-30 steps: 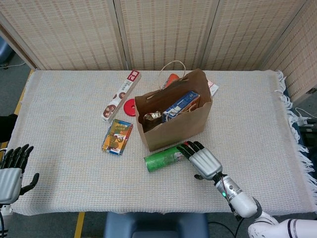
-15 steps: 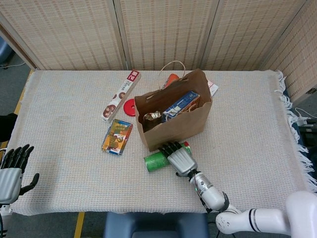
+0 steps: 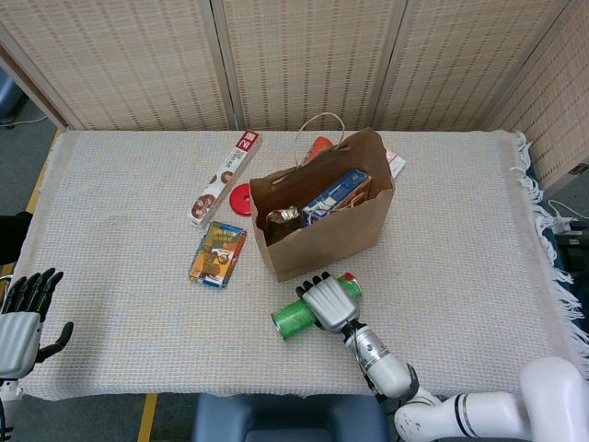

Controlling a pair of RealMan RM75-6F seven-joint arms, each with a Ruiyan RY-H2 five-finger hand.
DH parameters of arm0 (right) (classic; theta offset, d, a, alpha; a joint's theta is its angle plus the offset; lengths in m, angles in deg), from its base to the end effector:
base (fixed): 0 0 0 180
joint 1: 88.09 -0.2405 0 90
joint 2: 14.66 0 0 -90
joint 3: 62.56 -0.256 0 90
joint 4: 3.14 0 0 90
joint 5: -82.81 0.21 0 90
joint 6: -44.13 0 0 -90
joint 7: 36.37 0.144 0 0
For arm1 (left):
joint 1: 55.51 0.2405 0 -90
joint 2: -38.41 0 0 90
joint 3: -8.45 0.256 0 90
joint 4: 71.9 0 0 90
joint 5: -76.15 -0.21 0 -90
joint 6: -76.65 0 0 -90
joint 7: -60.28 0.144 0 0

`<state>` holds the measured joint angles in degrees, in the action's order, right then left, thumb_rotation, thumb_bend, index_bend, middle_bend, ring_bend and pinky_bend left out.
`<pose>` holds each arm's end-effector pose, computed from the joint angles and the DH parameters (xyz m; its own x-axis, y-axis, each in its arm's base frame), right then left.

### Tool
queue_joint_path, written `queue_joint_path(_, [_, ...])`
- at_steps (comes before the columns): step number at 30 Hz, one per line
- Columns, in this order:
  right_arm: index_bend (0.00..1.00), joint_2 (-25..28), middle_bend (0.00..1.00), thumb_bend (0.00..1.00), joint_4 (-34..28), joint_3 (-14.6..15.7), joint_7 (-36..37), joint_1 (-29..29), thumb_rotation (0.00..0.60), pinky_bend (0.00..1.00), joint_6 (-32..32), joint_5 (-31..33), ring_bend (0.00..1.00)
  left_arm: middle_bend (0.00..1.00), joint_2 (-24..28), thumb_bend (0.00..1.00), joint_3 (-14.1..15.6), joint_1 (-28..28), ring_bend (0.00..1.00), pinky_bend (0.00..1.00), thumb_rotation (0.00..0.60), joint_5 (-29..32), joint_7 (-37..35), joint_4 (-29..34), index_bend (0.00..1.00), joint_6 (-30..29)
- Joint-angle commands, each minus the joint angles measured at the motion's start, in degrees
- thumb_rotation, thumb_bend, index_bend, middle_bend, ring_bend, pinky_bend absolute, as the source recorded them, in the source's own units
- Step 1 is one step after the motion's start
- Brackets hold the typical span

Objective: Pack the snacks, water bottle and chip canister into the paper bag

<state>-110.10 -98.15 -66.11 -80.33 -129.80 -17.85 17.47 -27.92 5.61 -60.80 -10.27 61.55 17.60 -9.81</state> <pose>-0.1038 -0.2703 -0.0588 0.6396 -0.1720 0.7492 -0.6880 -0.5630 0.4580 -0.3137 0.1838 0.1540 0.4254 -0.0258 0.9046 0.9045 -0.0210 -0.4260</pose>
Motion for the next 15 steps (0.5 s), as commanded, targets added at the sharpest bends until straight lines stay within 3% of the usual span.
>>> queue_joint_path(1, [0.74, 5.84, 0.61, 0.26, -8.31, 0.41, 4.81, 2.17, 0.6, 0.7, -4.09, -6.42, 0.61, 0.0, -0.05, 0.38, -0.01, 0.04, 0.0, 0.0, 0.6, 0.04, 0.14, 0.03, 0.01, -0.06])
queue_joint_path(6, [0.74, 11.37, 0.61, 0.26, -16.52, -2.84, 8.14, 3.26, 0.6, 0.7, -8.39, -11.24, 0.61, 0.0, -0.17, 0.38, -0.07, 0.02, 0.0, 0.0, 0.6, 0.26, 1.12, 0.17, 0.01, -0.02])
queue_joint_path(9, [0.74, 14.02, 0.61, 0.26, -20.62, -6.45, 7.97, 3.16, 0.6, 0.7, -10.76, -12.48, 0.61, 0.0, -0.3, 0.38, -0.11, 0.1, 0.0, 0.0, 0.6, 0.37, 1.54, 0.29, 0.01, -0.16])
queue_joint_path(15, [0.74, 16.01, 0.61, 0.26, -23.05, -17.4, 9.86, 1.31, 0.6, 0.7, -15.05, -10.68, 0.61, 0.0, -0.44, 0.38, -0.19, 0.16, 0.0, 0.0, 0.6, 0.5, 1.85, 0.35, 0.01, -0.3])
